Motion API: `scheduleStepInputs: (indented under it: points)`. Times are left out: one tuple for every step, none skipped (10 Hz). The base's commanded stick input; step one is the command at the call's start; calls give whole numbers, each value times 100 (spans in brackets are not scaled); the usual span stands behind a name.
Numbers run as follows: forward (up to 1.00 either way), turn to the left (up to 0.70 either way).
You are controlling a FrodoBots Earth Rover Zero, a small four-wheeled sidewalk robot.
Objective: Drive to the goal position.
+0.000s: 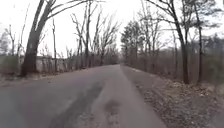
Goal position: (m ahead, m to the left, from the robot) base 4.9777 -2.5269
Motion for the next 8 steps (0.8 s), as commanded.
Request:
scheduleStepInputs:
  points:
    - [85,0]
    - [85,0]
    - [85,0]
    - [85,0]
    - [85,0]
    - [85,0]
    - [85,0]
    - [85,0]
